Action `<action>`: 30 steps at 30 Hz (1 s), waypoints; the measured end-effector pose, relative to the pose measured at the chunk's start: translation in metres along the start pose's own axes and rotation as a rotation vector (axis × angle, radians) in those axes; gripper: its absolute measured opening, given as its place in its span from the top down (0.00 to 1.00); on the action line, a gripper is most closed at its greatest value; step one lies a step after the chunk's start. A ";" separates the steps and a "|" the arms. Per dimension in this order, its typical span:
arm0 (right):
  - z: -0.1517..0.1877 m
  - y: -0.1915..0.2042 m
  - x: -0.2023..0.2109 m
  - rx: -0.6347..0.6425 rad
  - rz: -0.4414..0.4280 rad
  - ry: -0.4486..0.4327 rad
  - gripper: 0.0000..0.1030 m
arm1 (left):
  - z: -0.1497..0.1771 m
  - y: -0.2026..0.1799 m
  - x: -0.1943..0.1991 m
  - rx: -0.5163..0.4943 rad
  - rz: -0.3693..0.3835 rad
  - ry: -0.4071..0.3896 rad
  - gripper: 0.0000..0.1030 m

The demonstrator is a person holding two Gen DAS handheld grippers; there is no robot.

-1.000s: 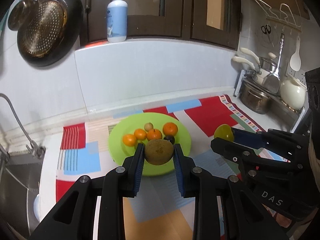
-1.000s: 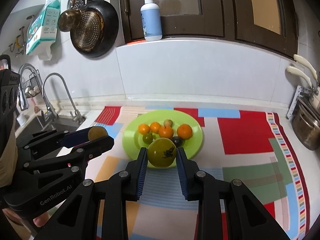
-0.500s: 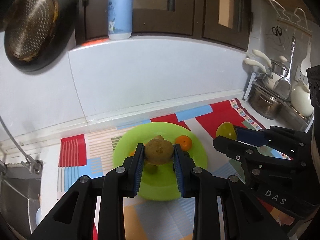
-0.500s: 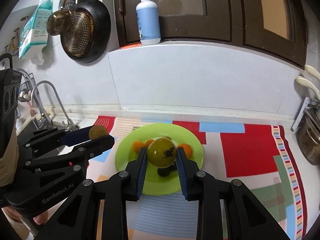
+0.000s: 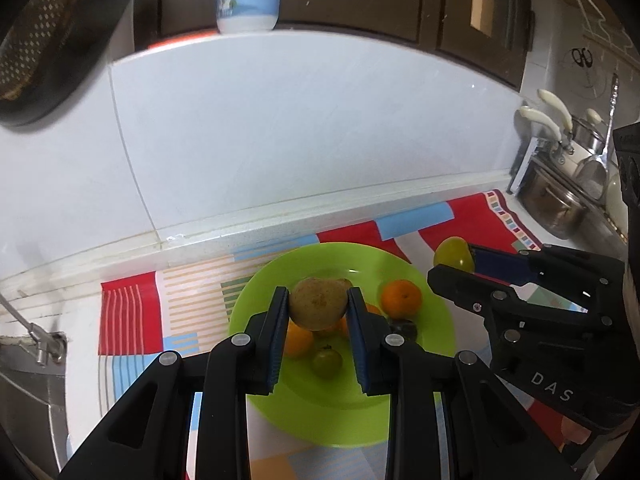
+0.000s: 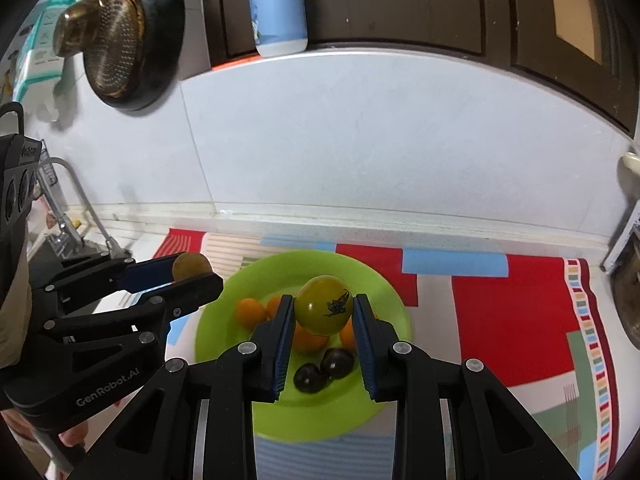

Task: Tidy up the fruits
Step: 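Carry the tan fruit with the left tool while the right tool carries the yellow fruit to the plate, then open the left tool on the plate while the right tool releases the yellow fruit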

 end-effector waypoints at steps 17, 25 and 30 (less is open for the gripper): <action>-0.005 -0.018 -0.074 -0.015 -0.002 0.101 0.71 | 0.004 0.016 -0.075 0.003 0.021 0.101 0.72; -0.003 -0.024 -0.095 -0.018 0.003 0.134 0.71 | 0.007 0.021 -0.095 0.014 0.040 0.128 0.72; -0.001 -0.025 -0.103 -0.019 0.001 0.151 0.71 | 0.006 0.020 -0.098 -0.003 0.041 0.123 0.68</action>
Point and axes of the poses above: each gripper's, at about its wrist camera, not at the fingertips, and x roughly against the way its jaws point, y to its left, z to its underside, the point moved 1 cm from there along -x, roughly the way its jaws point, and after that the axes turned 10 degrees about -x, right-handed, at the moved point
